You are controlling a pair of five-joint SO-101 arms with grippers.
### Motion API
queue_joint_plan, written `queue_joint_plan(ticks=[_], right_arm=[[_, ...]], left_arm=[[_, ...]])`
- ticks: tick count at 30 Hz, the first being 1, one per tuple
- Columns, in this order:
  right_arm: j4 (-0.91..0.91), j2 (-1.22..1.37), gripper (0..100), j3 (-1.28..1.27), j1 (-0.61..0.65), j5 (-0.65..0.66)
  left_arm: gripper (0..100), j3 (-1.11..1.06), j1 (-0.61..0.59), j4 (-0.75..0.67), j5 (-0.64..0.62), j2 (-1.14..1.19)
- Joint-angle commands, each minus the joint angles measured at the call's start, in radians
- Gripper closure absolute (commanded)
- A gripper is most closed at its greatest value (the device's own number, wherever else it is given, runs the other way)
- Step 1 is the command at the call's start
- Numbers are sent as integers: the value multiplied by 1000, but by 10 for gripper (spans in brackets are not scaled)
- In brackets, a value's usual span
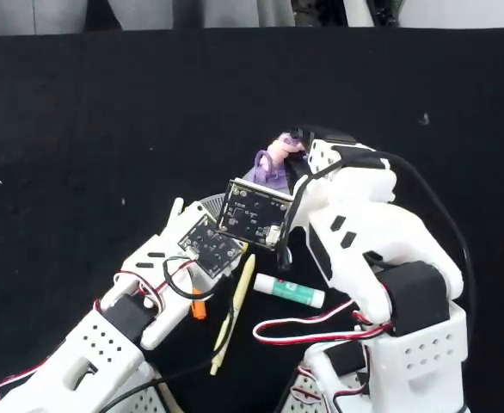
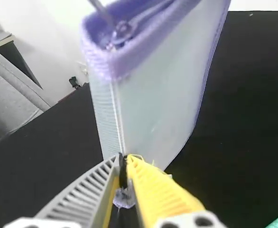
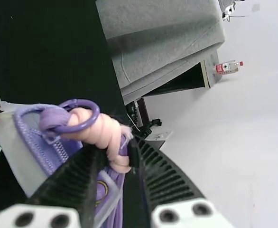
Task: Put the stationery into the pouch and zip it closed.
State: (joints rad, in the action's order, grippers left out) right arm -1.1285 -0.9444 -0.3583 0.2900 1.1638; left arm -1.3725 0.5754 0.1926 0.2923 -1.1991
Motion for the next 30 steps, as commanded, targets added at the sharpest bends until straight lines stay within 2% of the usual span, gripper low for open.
queue_joint_plan(ticks=[1,3,6,12,16,18,24,30], right_arm=[[3,-22,987,4,-14,-6],[3,-22,987,7,-25,-6],[3,-22,987,7,-52,-6],[-5,-22,987,8,-80,-5],[-8,-22,987,8,-80,-5],[-11,-25,987,8,-81,-5],[-87,-102,987,8,-80,43],[-164,-154,987,8,-78,43]], left_arm=[[970,-4,-33,-3,-11,-52],[970,-10,-48,9,-11,-107],[970,5,-30,107,-11,-222],[961,18,139,308,-5,-482],[828,13,168,391,-12,-578],[791,24,140,425,-12,-583],[791,62,-68,431,-12,-588],[791,82,-94,428,-6,-583]])
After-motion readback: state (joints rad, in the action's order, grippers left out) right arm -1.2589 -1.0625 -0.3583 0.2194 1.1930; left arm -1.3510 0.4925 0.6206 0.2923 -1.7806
